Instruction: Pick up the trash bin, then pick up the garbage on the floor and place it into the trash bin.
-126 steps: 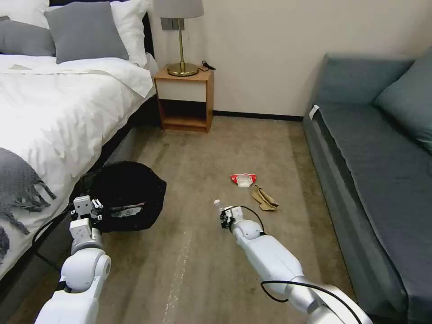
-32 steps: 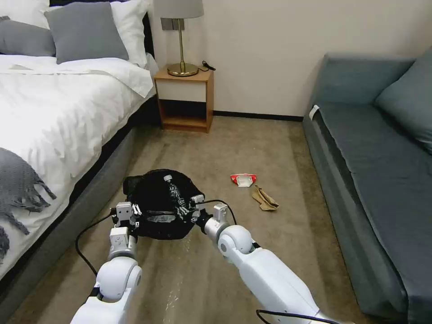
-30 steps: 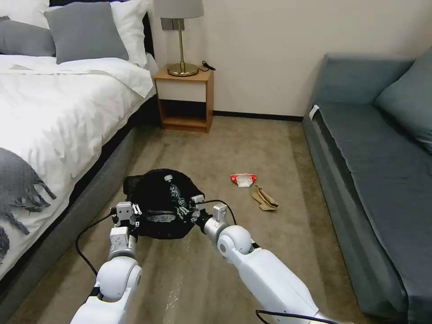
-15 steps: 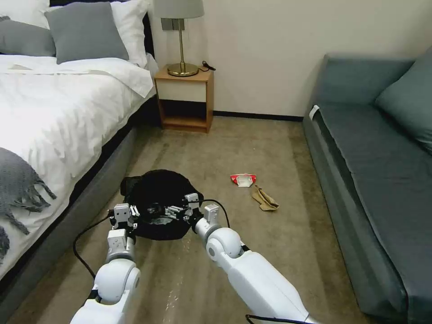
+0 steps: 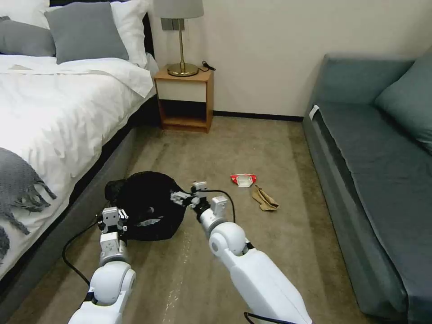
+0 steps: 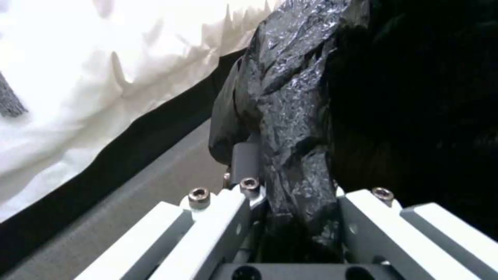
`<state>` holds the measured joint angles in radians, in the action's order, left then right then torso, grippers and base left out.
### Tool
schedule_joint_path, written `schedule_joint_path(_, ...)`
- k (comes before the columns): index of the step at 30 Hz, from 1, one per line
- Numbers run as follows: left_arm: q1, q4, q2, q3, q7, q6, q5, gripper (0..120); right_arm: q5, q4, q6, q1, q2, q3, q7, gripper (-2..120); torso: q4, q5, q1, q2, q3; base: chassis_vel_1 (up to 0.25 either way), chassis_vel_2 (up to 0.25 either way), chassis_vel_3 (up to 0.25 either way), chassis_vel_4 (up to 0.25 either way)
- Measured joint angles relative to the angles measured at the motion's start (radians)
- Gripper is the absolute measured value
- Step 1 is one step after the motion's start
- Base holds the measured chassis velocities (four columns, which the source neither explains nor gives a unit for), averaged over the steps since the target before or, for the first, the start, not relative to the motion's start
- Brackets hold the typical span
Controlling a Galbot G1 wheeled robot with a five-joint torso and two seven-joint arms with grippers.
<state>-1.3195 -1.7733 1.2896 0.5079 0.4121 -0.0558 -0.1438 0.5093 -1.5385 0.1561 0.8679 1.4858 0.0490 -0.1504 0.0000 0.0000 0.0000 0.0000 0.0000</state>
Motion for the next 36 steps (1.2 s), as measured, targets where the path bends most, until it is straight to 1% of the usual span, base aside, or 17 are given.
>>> schedule_joint_path(2,0.008,0.009,-0.003,-0.004,-0.002,0.001,-0.001,3,0.001,-0.009,0.001,0.011,-0.023,-0.037,-0.014,100,0.0,0.0,0.0,0.0,0.0,0.0,0.0,0.0,0.0)
schedule_joint_path(6,0.016,0.015,-0.005,-0.008,-0.003,0.001,-0.001,3,0.001,-0.015,0.001,0.023,-0.043,-0.07,-0.02,100,0.0,0.0001,0.0,0.0,0.0,0.0,0.0,0.0,0.0)
schedule_joint_path(9,0.025,0.016,-0.008,-0.011,-0.007,0.001,-0.001,3,-0.003,-0.026,-0.005,0.053,-0.066,-0.133,-0.024,100,0.0,0.0002,0.0,0.0,0.0,0.0,0.0,0.0,0.0)
schedule_joint_path(10,0.025,0.016,-0.008,-0.011,-0.007,0.001,-0.001,3,-0.003,-0.026,-0.005,0.053,-0.066,-0.133,-0.024,100,0.0,0.0002,0.0,0.0,0.0,0.0,0.0,0.0,0.0)
schedule_joint_path(14,0.024,0.017,-0.013,-0.013,-0.012,0.004,-0.005,3,-0.015,-0.023,-0.042,0.102,-0.112,-0.224,-0.024,100,-0.0002,0.0003,0.0,0.0,0.0,0.0,0.0,0.0,0.0)
schedule_joint_path(16,0.023,0.016,-0.013,-0.013,-0.013,0.005,-0.005,3,-0.016,-0.021,-0.046,0.109,-0.12,-0.238,-0.024,100,-0.0001,0.0003,0.0,0.0,0.0,0.0,0.0,0.0,0.0)
schedule_joint_path(18,0.016,0.016,-0.015,-0.013,-0.015,0.011,-0.006,3,-0.02,-0.019,-0.052,0.133,-0.143,-0.279,-0.031,100,-0.0001,0.0002,0.0,0.0,0.0,0.0,0.0,0.0,0.0)
schedule_joint_path(25,0.003,0.017,-0.018,-0.011,-0.019,0.023,-0.006,3,-0.038,0.001,-0.051,0.167,-0.171,-0.335,-0.028,100,0.0,0.0001,0.0,0.0,0.0,0.0,0.0,0.0,0.0)
schedule_joint_path(28,-0.002,0.016,-0.016,-0.01,-0.019,0.026,-0.006,3,-0.05,0.015,-0.054,0.174,-0.173,-0.35,-0.023,100,0.0,0.0001,0.0,0.0,0.0,0.0,0.0,0.0,0.0)
schedule_joint_path(31,-0.012,0.012,-0.014,-0.006,-0.022,0.031,-0.009,3,-0.079,0.06,-0.065,0.185,-0.175,-0.382,-0.016,100,0.0,0.0,0.0,0.0,0.0,0.0,0.0,0.0,0.0)
schedule_joint_path(36,-0.016,0.008,-0.013,-0.004,-0.023,0.031,-0.013,3,-0.091,0.093,-0.081,0.185,-0.175,-0.394,-0.015,100,0.0,0.0,0.0,0.0,0.0,0.0,0.0,0.0,0.0)
